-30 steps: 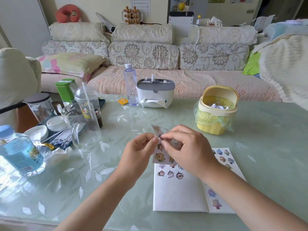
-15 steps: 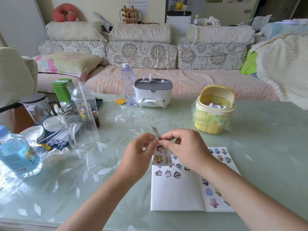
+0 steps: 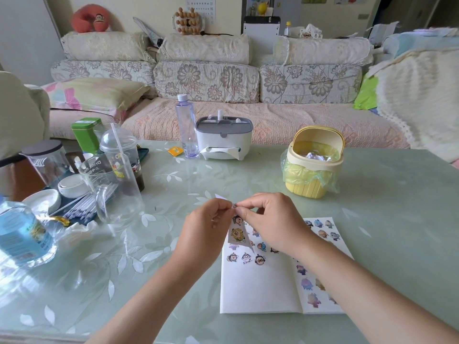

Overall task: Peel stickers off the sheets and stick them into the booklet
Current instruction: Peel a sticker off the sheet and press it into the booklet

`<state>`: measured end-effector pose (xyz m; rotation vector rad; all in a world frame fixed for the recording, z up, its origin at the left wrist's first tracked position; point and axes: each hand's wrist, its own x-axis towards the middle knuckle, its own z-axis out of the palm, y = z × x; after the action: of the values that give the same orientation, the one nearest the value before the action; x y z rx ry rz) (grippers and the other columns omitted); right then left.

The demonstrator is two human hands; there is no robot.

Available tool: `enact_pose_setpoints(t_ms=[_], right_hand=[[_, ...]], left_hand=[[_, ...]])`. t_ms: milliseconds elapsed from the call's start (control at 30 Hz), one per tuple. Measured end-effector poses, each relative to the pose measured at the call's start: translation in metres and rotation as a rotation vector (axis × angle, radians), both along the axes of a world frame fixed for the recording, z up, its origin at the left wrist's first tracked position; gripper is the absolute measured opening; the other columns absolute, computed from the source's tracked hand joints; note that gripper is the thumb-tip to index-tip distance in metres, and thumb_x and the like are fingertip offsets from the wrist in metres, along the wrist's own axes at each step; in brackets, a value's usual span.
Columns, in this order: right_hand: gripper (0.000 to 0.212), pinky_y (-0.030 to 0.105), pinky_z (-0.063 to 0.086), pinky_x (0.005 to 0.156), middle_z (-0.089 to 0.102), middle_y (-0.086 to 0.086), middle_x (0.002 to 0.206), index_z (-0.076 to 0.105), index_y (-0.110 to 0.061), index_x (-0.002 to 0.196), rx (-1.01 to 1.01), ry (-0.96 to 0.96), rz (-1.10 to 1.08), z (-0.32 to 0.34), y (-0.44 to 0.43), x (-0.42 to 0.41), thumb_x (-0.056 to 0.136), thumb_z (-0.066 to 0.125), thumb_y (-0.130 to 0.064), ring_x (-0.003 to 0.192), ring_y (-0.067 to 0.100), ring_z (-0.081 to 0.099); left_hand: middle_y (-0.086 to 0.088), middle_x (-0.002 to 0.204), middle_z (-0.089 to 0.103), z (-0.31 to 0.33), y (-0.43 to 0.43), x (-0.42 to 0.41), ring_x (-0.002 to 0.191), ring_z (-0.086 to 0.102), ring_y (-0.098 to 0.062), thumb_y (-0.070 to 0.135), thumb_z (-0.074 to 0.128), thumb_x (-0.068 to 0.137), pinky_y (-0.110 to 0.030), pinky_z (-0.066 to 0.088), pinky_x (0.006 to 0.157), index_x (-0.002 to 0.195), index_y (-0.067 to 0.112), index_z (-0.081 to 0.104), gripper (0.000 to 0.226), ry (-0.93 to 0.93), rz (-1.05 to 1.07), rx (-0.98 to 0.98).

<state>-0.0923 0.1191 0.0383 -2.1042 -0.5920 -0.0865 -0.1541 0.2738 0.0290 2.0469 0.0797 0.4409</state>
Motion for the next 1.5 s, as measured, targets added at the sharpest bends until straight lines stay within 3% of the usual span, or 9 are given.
enact_pose_setpoints(t_ms=[200, 367, 500, 633, 833, 1000, 1067, 1233, 1500], right_hand=[[0.011, 0.026, 0.048, 0.059, 0.069, -0.014, 0.082, 0.078, -0.036, 0.083, -0.174, -0.235, -0.142, 0.001, 0.007, -0.012, 0.086, 0.067, -0.036, 0.063, 0.007, 0.054], [0.015, 0.027, 0.046, 0.047, 0.065, -0.009, 0.074, 0.072, -0.025, 0.070, -0.193, -0.530, -0.297, -0.006, 0.015, -0.019, 0.082, 0.065, -0.031, 0.057, 0.013, 0.057], [0.021, 0.026, 0.036, 0.040, 0.061, -0.005, 0.069, 0.069, -0.023, 0.067, -0.192, -0.788, -0.273, -0.005, 0.013, -0.016, 0.088, 0.065, -0.027, 0.052, 0.017, 0.054], [0.011, 0.027, 0.043, 0.041, 0.068, -0.007, 0.072, 0.077, -0.024, 0.083, -0.148, -0.879, -0.221, -0.009, 0.012, -0.011, 0.087, 0.069, -0.030, 0.056, 0.018, 0.063], [0.016, 0.016, 0.036, 0.050, 0.071, -0.013, 0.080, 0.079, -0.029, 0.095, -0.126, -0.745, -0.140, -0.010, 0.011, -0.010, 0.086, 0.068, -0.037, 0.062, 0.005, 0.054], [0.011, 0.013, 0.036, 0.055, 0.071, -0.017, 0.084, 0.080, -0.032, 0.091, -0.007, -0.509, -0.125, -0.009, 0.014, -0.012, 0.084, 0.075, -0.038, 0.057, -0.015, 0.046], [0.010, 0.014, 0.038, 0.055, 0.071, -0.017, 0.083, 0.080, -0.031, 0.091, 0.007, -0.501, -0.122, -0.009, 0.014, -0.012, 0.085, 0.073, -0.036, 0.057, -0.011, 0.048], [0.015, 0.025, 0.047, 0.050, 0.070, -0.013, 0.085, 0.079, -0.028, 0.095, -0.094, -0.756, -0.110, -0.006, 0.010, -0.012, 0.093, 0.064, -0.033, 0.066, 0.007, 0.062], [0.024, 0.033, 0.053, 0.058, 0.068, -0.015, 0.087, 0.076, -0.029, 0.096, -0.077, -0.537, 0.001, -0.001, 0.004, -0.007, 0.094, 0.055, -0.039, 0.073, 0.008, 0.064]], left_hand=[[0.014, 0.069, 0.071, 0.003, -0.007, -0.002, 0.067, 0.065, 0.003, 0.017, 0.067, 0.092, -0.009, 0.044, 0.062, 0.085, 0.021, 0.068, 0.008, 0.016, 0.061, -0.006], [0.004, 0.072, 0.076, 0.007, -0.013, -0.006, 0.074, 0.072, -0.021, 0.014, 0.063, 0.093, -0.046, 0.058, 0.085, 0.087, 0.018, 0.066, 0.008, 0.084, 0.038, -0.294], [-0.007, 0.082, 0.077, 0.013, -0.010, -0.007, 0.080, 0.074, -0.016, 0.012, 0.058, 0.097, -0.045, 0.057, 0.087, 0.088, 0.009, 0.067, 0.013, 0.101, 0.002, -0.498], [-0.009, 0.085, 0.076, 0.012, -0.006, -0.006, 0.085, 0.074, -0.024, 0.017, 0.056, 0.100, -0.040, 0.061, 0.079, 0.091, 0.007, 0.072, 0.021, 0.100, 0.013, -0.550], [-0.013, 0.083, 0.072, 0.004, 0.001, -0.004, 0.077, 0.067, -0.030, 0.024, 0.061, 0.099, -0.054, 0.058, 0.082, 0.081, 0.021, 0.073, 0.022, 0.088, 0.036, -0.430], [0.000, 0.073, 0.072, 0.008, -0.002, -0.006, 0.072, 0.069, -0.013, 0.016, 0.057, 0.101, -0.025, 0.057, 0.066, 0.086, 0.009, 0.072, 0.023, 0.085, 0.006, -0.515], [-0.003, 0.075, 0.073, 0.009, -0.003, -0.006, 0.072, 0.070, -0.014, 0.015, 0.056, 0.101, -0.026, 0.059, 0.068, 0.086, 0.007, 0.072, 0.023, 0.084, 0.002, -0.544], [-0.014, 0.087, 0.075, 0.013, -0.003, -0.007, 0.079, 0.071, -0.020, 0.018, 0.059, 0.099, -0.031, 0.060, 0.071, 0.089, 0.006, 0.073, 0.021, 0.105, -0.083, -0.620], [-0.004, 0.073, 0.071, 0.010, 0.004, -0.004, 0.072, 0.066, -0.017, 0.013, 0.060, 0.098, -0.047, 0.059, 0.086, 0.090, 0.008, 0.072, 0.015, 0.055, -0.085, -0.483]])
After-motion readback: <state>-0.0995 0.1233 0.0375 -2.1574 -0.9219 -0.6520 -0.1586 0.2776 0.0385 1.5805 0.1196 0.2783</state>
